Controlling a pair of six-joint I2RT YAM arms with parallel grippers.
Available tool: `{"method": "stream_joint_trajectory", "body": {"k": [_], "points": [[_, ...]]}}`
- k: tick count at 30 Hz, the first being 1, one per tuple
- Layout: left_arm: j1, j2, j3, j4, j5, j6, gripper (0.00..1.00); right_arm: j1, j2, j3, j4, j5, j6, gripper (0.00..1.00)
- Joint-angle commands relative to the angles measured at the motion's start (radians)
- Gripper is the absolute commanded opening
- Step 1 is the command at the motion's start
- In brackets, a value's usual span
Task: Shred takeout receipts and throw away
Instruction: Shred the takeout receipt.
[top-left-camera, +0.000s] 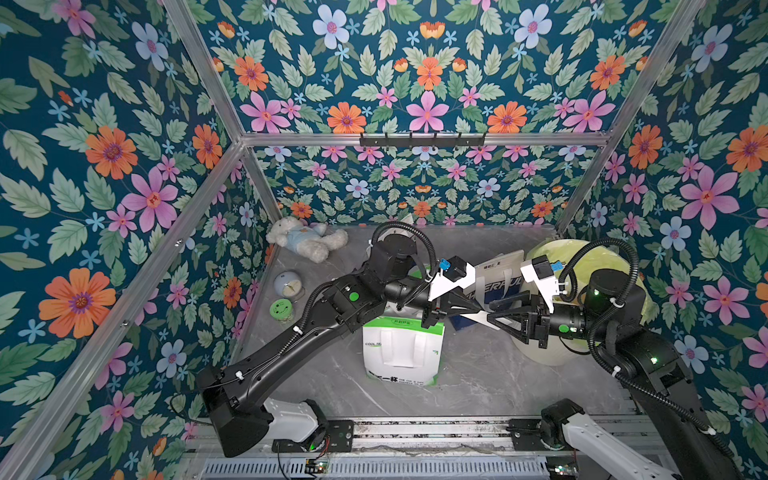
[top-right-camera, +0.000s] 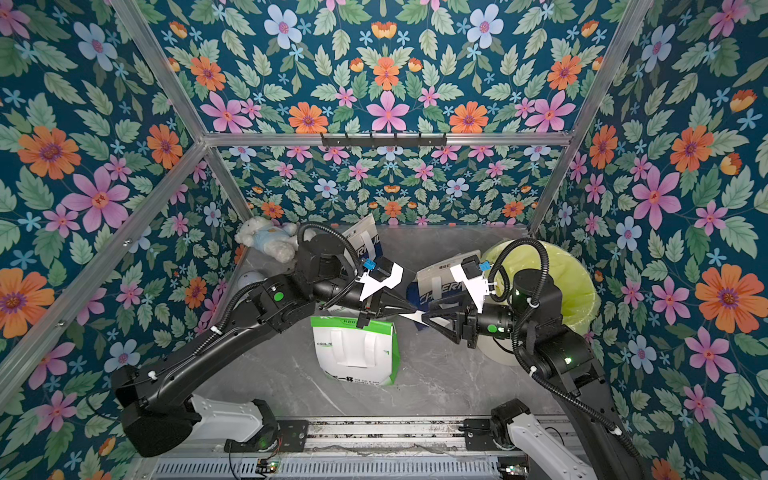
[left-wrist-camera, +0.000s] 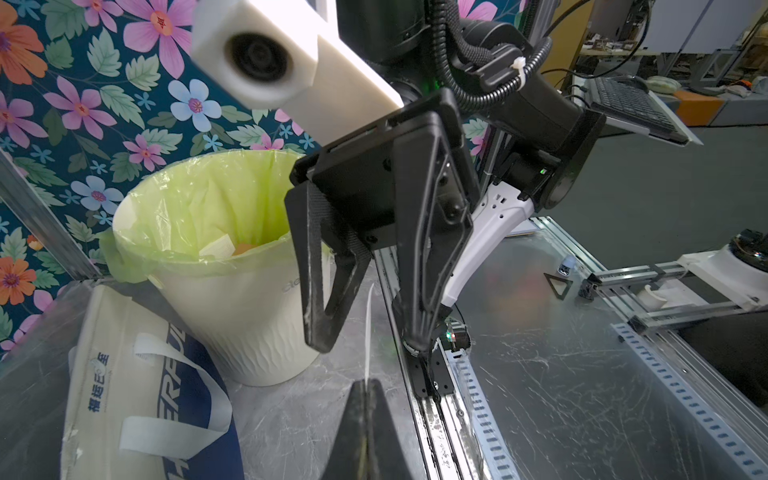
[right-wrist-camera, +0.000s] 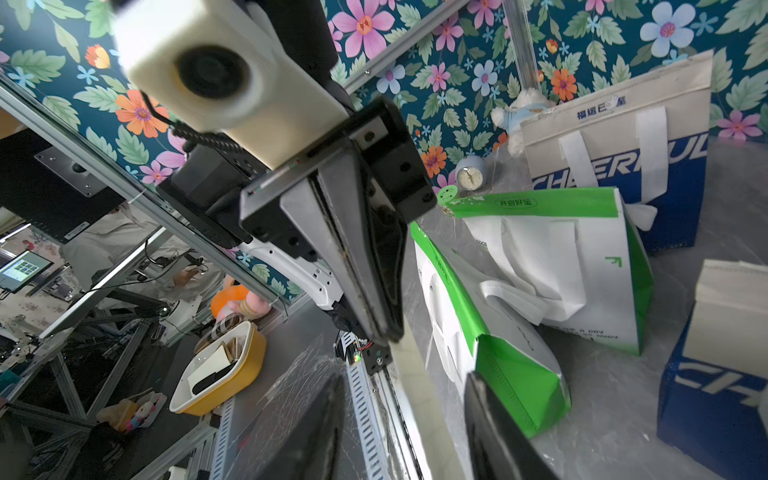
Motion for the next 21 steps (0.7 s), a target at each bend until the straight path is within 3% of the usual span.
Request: {"method": "stream_joint_trajectory", "body": {"k": [1,3,6,12,21], "points": [[0.0,-0.046,-0.126,0.387,-0.031,-0.206,0.0,0.0,0.015,-0.021,0.175,-0.025,0.083,0.46],[-0.001,-0.077,-0.218,0.563,-0.067,-0.314,0.0,0.0,0.026,-0.027,0.219,-0.03,0.104,0.45],[-0.001,-0.102,-0.284,0.663,-0.103,-0.382,0.0,0.0,0.046,-0.017,0.228,-0.038,0.104,0.43],[-0.003,-0.11,-0.305,0.698,-0.124,-0.418,0.0,0.007,0.055,-0.03,0.244,-0.034,0.116,0.3],[-0.003,-0.11,-0.312,0.718,-0.129,-0.433,0.0,0.028,0.066,-0.025,0.252,-0.021,0.116,0.26]]}}
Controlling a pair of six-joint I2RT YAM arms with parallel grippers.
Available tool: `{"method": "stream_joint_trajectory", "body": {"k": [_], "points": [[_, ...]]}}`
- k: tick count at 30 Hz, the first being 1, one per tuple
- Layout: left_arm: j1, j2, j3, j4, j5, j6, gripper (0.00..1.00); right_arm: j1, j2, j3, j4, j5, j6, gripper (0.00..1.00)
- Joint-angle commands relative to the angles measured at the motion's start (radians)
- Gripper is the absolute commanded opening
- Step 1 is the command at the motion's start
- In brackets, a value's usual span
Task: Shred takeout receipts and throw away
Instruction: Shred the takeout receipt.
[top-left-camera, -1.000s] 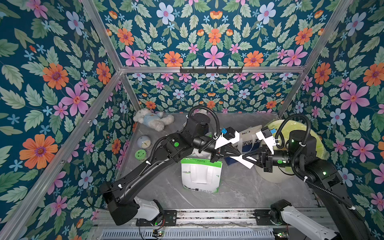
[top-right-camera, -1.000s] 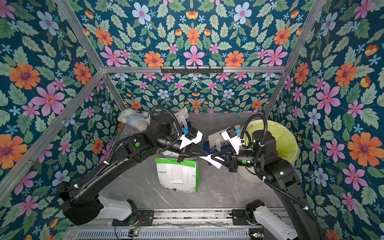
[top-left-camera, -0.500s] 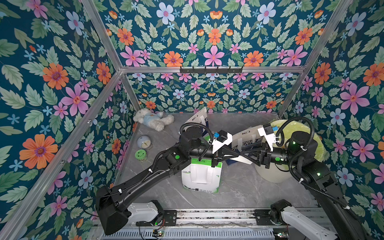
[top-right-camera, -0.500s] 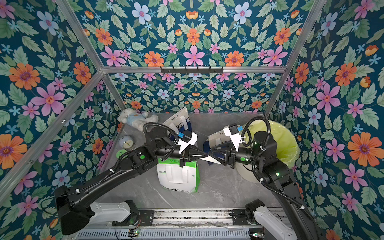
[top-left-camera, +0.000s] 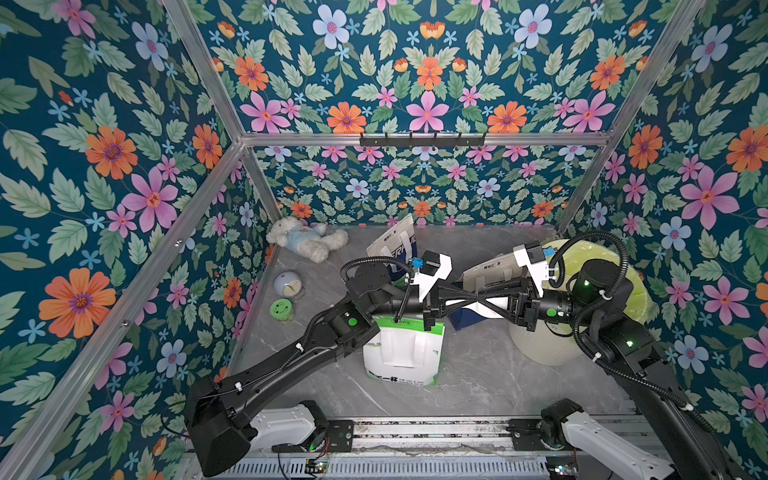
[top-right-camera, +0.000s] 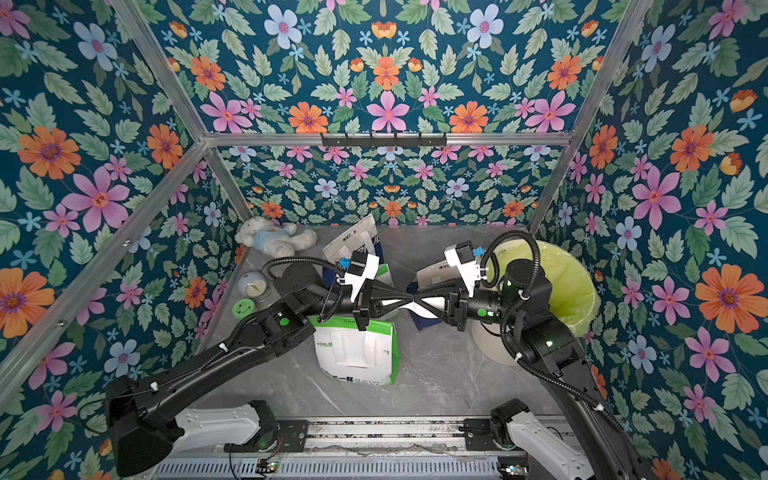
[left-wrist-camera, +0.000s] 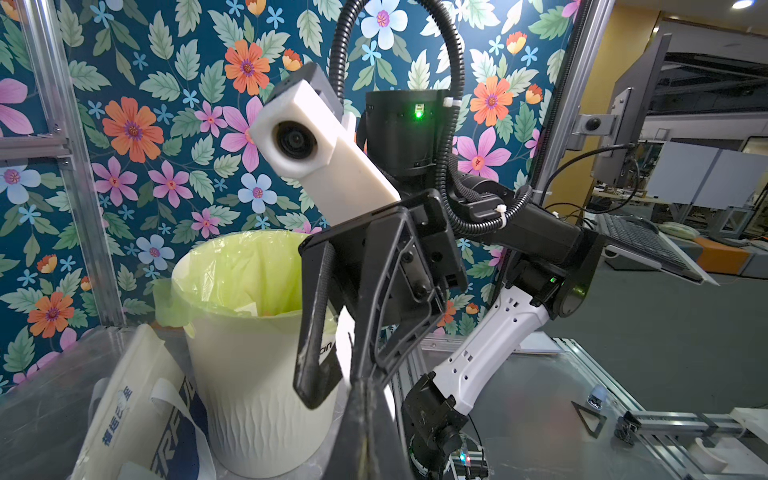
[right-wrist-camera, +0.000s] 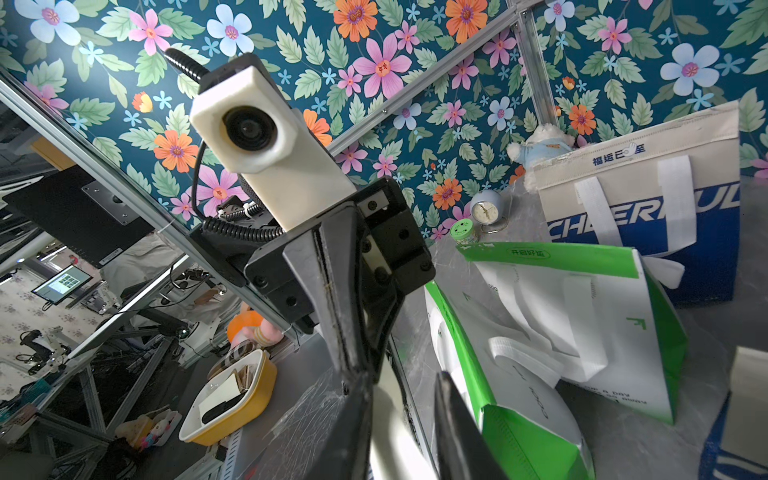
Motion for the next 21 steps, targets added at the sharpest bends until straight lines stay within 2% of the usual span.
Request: {"method": "stream_joint_trajectory", "body": {"k": [1,5,6,8,10,18,21], "points": [[-0.001,0.003,0.006,0.063,-0.008,-0.014,0.0,0.008,0.011,0.012,0.015,-0.006,-0.004,0.25],[-0.001,0.006,0.012,0.053,-0.009,-0.008,0.0,0.013,0.014,0.016,0.004,-0.009,-0.009,0.24],[-0.001,0.007,0.013,0.048,-0.01,-0.005,0.0,0.013,0.012,0.015,0.0,-0.009,-0.01,0.26],[-0.001,0.002,0.016,0.023,-0.015,0.009,0.0,0.013,0.002,0.018,-0.017,-0.007,-0.02,0.36],[-0.001,-0.004,0.014,0.01,-0.017,0.018,0.0,0.012,-0.004,0.026,-0.038,-0.007,-0.035,0.4],[-0.002,-0.001,0.021,-0.004,-0.016,0.022,0.0,0.013,-0.002,0.041,-0.053,-0.021,-0.046,0.36],[0.0,-0.001,0.023,-0.022,-0.018,0.029,0.0,0.013,-0.018,0.04,-0.047,-0.024,-0.044,0.45]]}}
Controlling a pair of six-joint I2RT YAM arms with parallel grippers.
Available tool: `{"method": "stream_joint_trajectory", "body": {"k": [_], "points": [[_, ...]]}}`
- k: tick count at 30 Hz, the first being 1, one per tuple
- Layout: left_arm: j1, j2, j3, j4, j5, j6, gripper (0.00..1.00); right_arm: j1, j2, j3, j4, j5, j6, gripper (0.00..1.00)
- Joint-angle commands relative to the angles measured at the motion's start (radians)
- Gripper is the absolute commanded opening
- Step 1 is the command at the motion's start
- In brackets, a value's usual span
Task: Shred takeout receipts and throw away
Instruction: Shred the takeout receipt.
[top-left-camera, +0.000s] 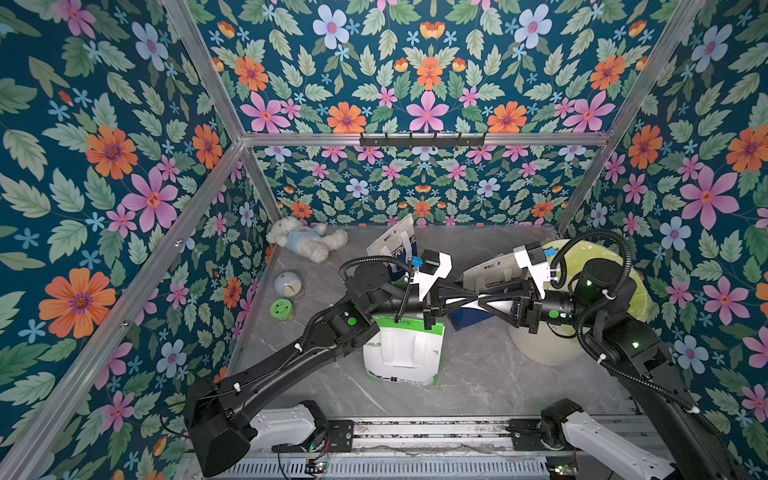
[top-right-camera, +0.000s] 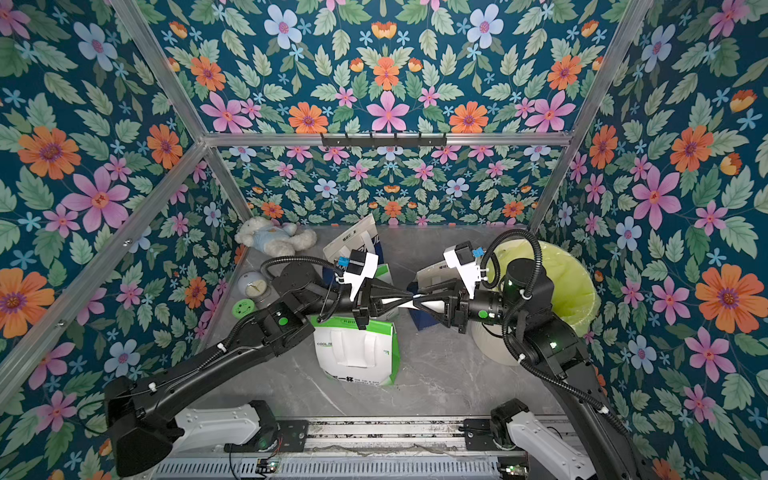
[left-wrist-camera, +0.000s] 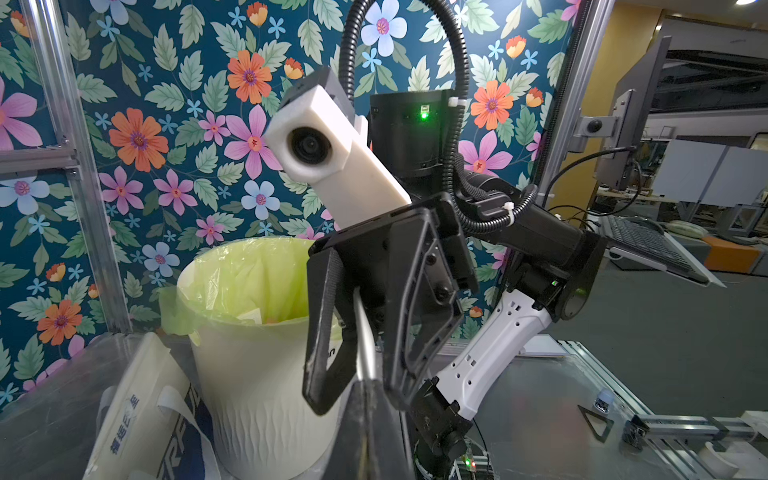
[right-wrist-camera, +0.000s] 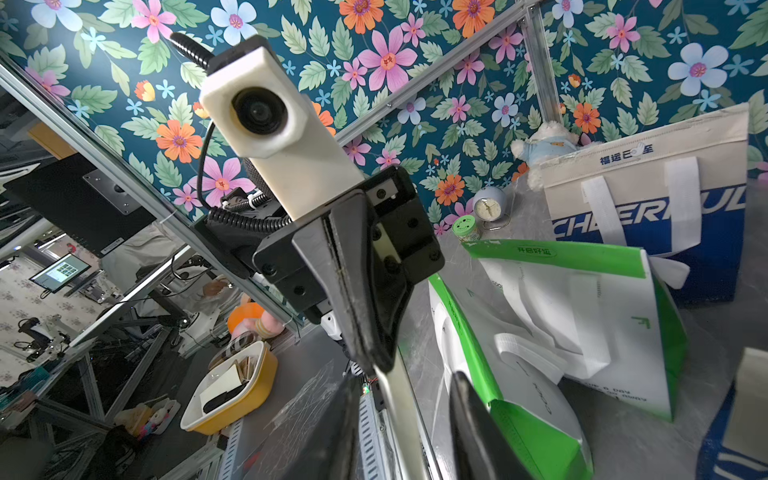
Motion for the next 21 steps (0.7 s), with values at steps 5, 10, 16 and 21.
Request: {"method": "stream_joint_trajectory", "body": {"k": [5,10,16,21], "points": [[0.0,-0.003,0.002,-0.008,-0.004,0.012,0.0,0.001,-0.017,0.008,0.018,-0.035,-0.006,0.47],[-0.001,0.002,0.008,-0.002,-0.001,0.01,0.0,0.001,-0.008,0.002,0.036,-0.036,0.003,0.37],[0.0,0.009,0.013,0.003,0.008,0.004,0.0,0.0,0.002,-0.004,0.045,-0.013,0.006,0.3],[-0.002,0.005,0.009,0.003,0.013,0.003,0.0,0.001,-0.002,-0.007,0.055,0.009,0.01,0.22]]}}
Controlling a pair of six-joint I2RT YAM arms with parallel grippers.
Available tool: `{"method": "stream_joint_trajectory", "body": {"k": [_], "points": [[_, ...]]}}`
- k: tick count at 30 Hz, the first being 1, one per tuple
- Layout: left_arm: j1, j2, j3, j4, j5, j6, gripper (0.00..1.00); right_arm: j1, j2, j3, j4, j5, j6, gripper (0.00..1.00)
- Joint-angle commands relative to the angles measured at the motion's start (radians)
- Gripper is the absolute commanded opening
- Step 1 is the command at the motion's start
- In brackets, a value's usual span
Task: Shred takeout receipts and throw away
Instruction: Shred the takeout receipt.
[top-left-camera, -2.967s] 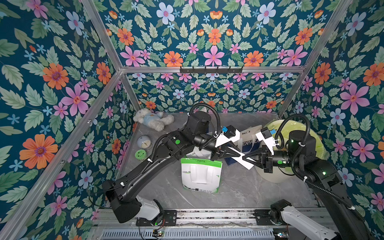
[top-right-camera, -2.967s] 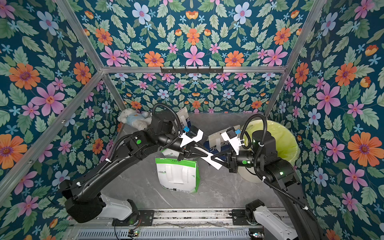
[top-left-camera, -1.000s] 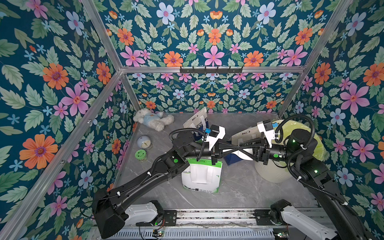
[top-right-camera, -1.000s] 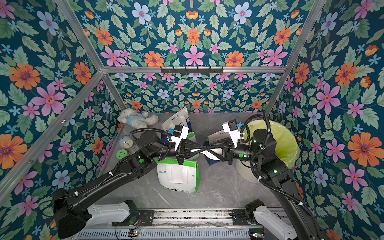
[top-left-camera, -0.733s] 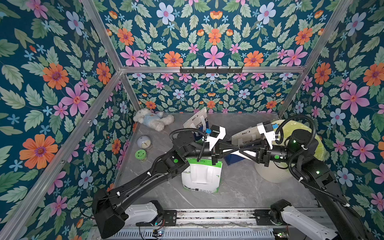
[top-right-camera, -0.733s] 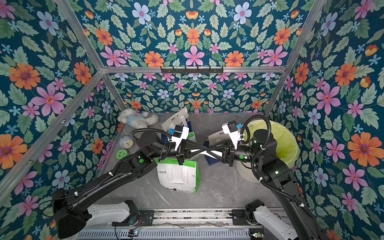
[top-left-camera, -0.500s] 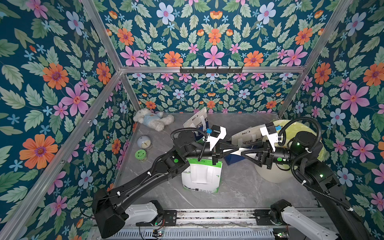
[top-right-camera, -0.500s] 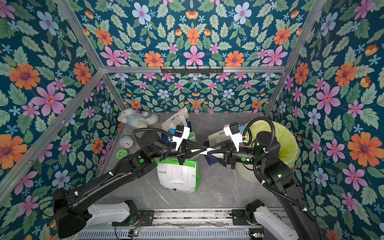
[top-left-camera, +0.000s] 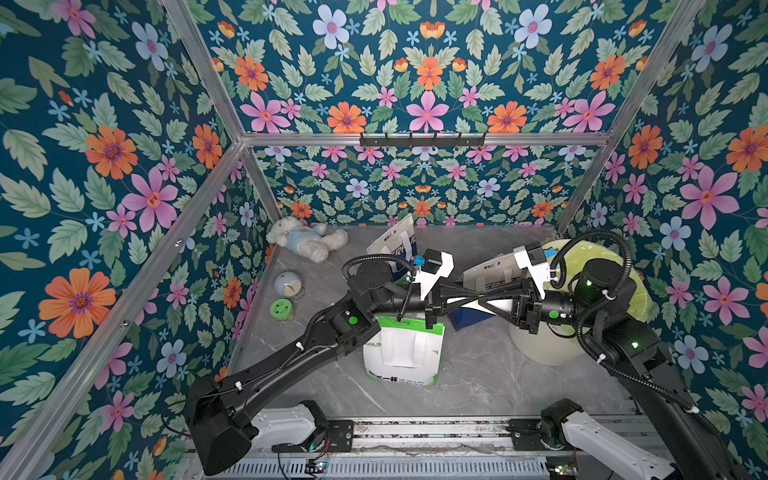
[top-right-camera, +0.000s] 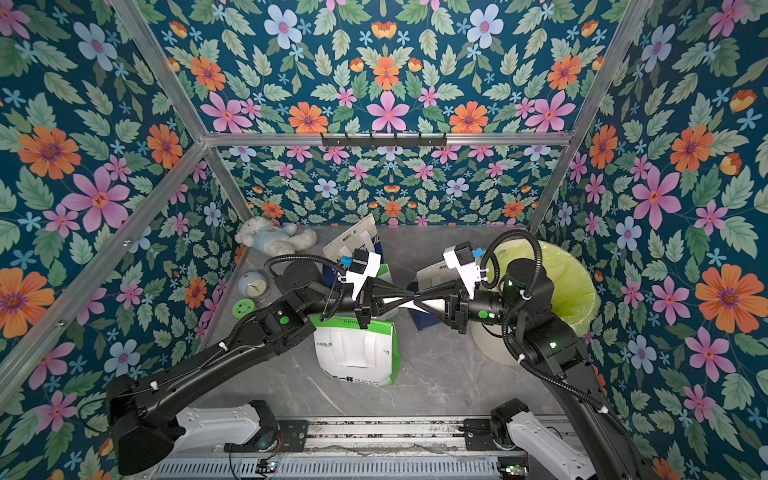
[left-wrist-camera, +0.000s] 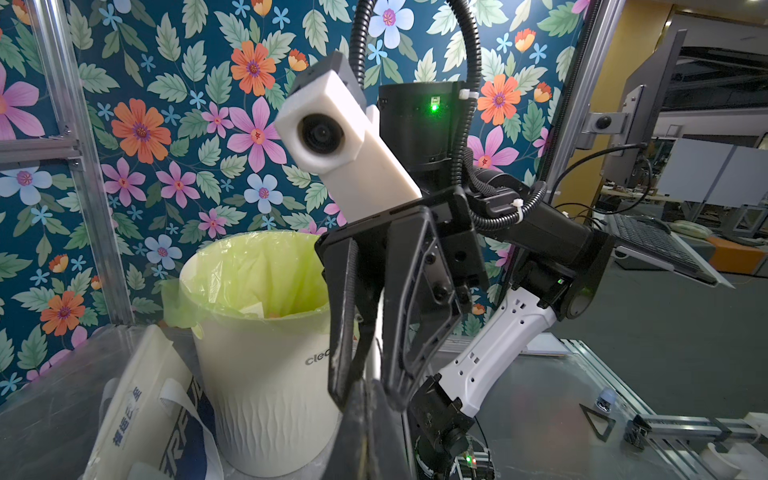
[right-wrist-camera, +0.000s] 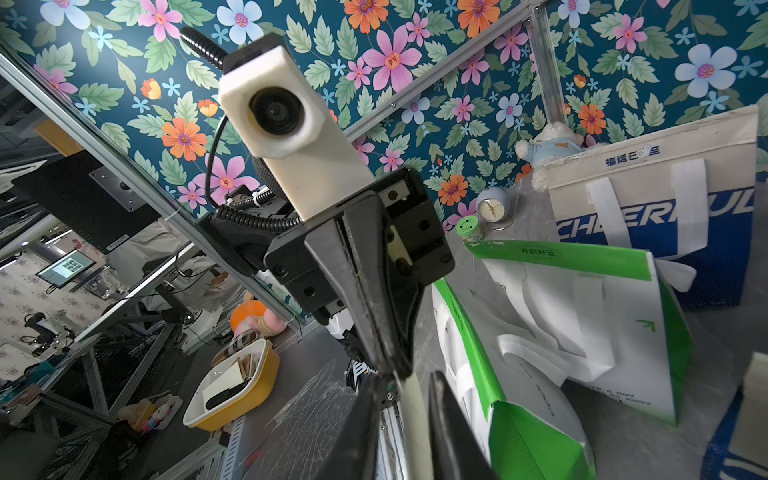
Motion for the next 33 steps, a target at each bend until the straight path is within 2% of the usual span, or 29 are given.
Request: {"method": "stream_joint_trajectory", "body": {"k": [1,12,15,17,20,26,30,33], "points": [[-0.001,-0.004,0.0,0.019,0.018,-0.001,0.0,0.001,-0.004,-0.001,0.041,0.013,0.008,0.21],[-0.003,-0.01,-0.009,0.02,0.012,0.002,0.0,0.001,0.0,0.004,0.039,0.022,0.011,0.14],[-0.004,-0.012,-0.008,0.019,0.012,0.003,0.0,0.001,0.0,-0.002,0.043,0.019,0.015,0.09],[-0.003,-0.012,-0.008,0.02,0.012,0.004,0.0,0.001,0.001,-0.002,0.038,0.022,0.015,0.01],[-0.004,-0.013,-0.005,0.021,0.009,0.009,0.0,0.001,0.013,0.012,-0.008,0.035,0.012,0.0],[-0.011,-0.022,-0.023,0.042,-0.001,0.07,0.0,0.004,0.068,0.086,-0.207,0.215,0.01,0.0],[-0.039,-0.056,-0.058,0.078,-0.025,0.175,0.0,0.01,0.099,0.132,-0.315,0.426,0.05,0.0],[-0.049,-0.084,-0.082,0.131,-0.044,0.196,0.0,0.012,0.08,0.123,-0.33,0.6,0.111,0.0]]}}
